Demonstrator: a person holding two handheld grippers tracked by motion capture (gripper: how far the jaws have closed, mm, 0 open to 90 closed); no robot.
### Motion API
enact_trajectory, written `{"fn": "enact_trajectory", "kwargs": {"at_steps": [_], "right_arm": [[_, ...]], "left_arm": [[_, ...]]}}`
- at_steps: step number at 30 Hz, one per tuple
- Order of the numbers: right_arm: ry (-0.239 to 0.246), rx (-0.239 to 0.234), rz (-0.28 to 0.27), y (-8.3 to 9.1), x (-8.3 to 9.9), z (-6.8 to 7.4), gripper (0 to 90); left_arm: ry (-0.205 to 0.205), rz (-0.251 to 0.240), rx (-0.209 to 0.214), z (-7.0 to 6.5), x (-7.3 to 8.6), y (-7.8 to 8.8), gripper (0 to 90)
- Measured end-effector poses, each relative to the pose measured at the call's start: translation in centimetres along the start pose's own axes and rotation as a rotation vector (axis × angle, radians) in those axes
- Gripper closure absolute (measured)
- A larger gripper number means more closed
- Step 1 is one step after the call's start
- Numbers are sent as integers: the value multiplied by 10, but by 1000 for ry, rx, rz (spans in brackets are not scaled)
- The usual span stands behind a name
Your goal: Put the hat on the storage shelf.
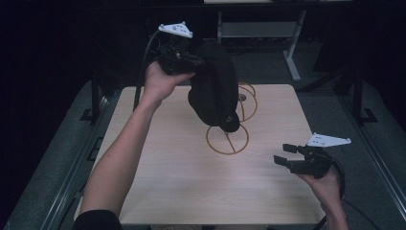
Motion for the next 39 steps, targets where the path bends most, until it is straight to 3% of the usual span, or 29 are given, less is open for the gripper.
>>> {"fn": "enact_trajectory", "kwargs": {"at_steps": [7,13,18,21,23,31,39], "right_arm": [[-5,-10,-21,3,1,-1,319],[-12,-17,-20,2,2,-1,319],[-11,-20,-19,1,3,-2,320],[-11,-23,-11,0,4,-1,320],[-14,-24,-10,-1,4,-1,319],[-17,-21,-6,-1,5,-2,313],[-12,-13,0,-3,5,-1,303]], "left_arm": [[-27,74,15,-13,-8,-34,856],[-65,156,2,-27,-15,-64,847],[-46,208,25,-31,-16,-86,716],[-47,222,17,-34,-16,-95,646],[-60,236,15,-35,-15,-97,631],[-42,231,10,-34,-14,-93,565],[-39,227,9,-33,-7,-78,529]]}}
Point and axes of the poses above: each handheld gripper's, and its own axes: y roughly backward along the jaws, x roughly out of its underside, z roughly to its left, the point moved 1 cm from there along -y, roughly forward along the jaws, and after that the axes turned 11 degrees about -x, right-handed, at the moved point
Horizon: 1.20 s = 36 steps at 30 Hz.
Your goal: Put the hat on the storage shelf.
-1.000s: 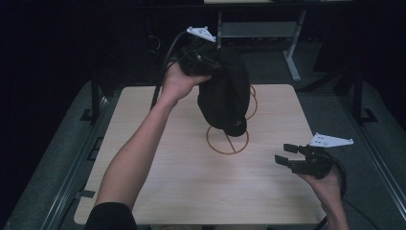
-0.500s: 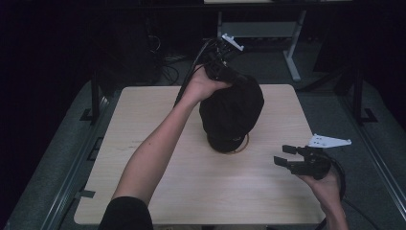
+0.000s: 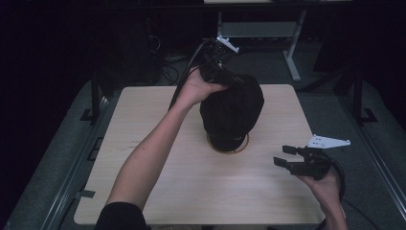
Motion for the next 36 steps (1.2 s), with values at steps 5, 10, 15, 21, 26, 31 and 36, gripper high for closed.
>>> {"fn": "enact_trajectory", "kwargs": {"at_steps": [5,10,15,21,26,31,36], "right_arm": [[5,3,17,-4,0,1,293],[9,7,26,-6,0,1,289],[5,2,37,-8,0,1,277],[16,10,38,-9,0,2,272],[16,12,44,-10,-1,2,266],[25,11,56,-13,-1,4,261],[28,13,69,-17,-1,5,254]], "left_arm": [[9,-3,2,2,6,9,510],[25,-24,-7,3,13,19,507],[29,-27,-18,6,24,29,497],[41,-40,-25,8,36,41,493],[50,-49,-31,8,47,49,485],[64,-53,-39,8,59,56,477],[76,-64,-47,9,72,64,463]]}}
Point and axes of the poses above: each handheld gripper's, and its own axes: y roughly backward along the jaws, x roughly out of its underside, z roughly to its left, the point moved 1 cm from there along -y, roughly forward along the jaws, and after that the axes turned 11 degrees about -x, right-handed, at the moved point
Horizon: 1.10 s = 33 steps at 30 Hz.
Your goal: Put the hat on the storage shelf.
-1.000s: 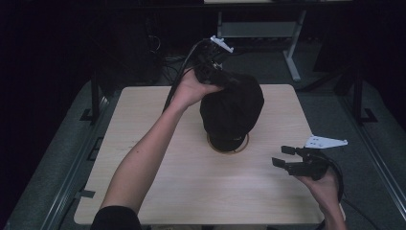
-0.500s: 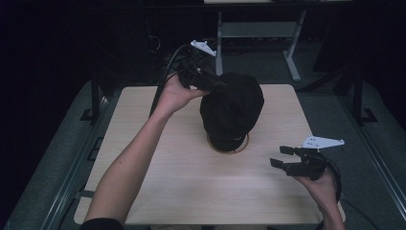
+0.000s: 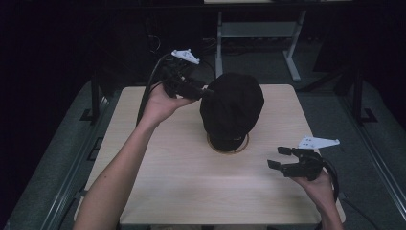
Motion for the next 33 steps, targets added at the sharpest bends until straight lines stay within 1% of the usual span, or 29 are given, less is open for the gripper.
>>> {"fn": "enact_trajectory", "kwargs": {"at_steps": [3,7,9,11,13,14,16,18,21,22,26,30,33], "right_arm": [[4,3,7,-2,-1,2,251],[8,8,20,-6,-2,3,247],[5,11,25,-7,-2,3,242],[5,16,27,-8,-2,4,240],[7,20,29,-8,-2,5,237],[7,23,30,-9,-2,5,233],[4,25,35,-10,-2,6,228],[9,31,41,-11,-2,6,219],[8,35,43,-13,-3,7,208],[9,36,42,-14,-3,8,206],[9,40,44,-15,-3,8,198],[7,41,43,-15,-2,8,199],[6,41,43,-15,-2,8,199]], "left_arm": [[14,3,-1,1,8,4,454],[22,2,-7,4,18,7,445],[47,1,0,7,24,9,438],[61,-5,3,8,29,11,429],[65,-6,0,10,34,13,421],[77,-2,2,10,37,13,417],[78,-5,-2,11,41,15,407],[87,-7,-8,11,47,17,401],[86,-3,-16,12,54,20,392],[96,-4,-16,12,56,21,392],[106,-6,-18,14,65,25,381],[126,-14,-22,15,73,28,370],[126,-17,-22,15,79,30,362]]}}
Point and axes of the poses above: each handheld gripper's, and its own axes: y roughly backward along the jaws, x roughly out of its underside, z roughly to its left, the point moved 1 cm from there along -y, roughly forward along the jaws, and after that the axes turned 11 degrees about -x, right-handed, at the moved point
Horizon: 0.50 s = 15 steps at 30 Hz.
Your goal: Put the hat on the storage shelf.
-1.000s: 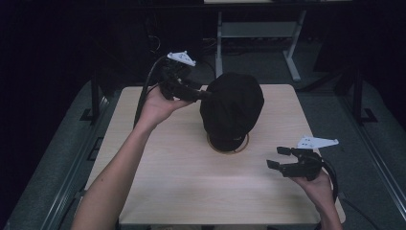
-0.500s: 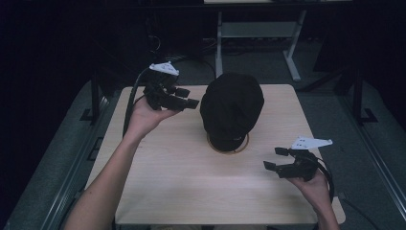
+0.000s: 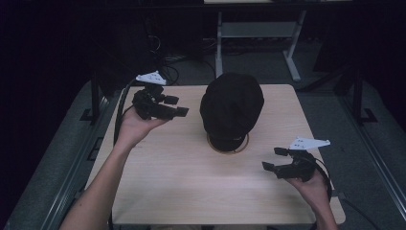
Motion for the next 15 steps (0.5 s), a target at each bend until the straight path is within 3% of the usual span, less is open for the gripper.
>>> {"fn": "enact_trajectory", "kwargs": {"at_steps": [15], "right_arm": [[-6,2,7,-4,0,2,201]], "left_arm": [[24,-5,-4,-1,33,7,325]]}}
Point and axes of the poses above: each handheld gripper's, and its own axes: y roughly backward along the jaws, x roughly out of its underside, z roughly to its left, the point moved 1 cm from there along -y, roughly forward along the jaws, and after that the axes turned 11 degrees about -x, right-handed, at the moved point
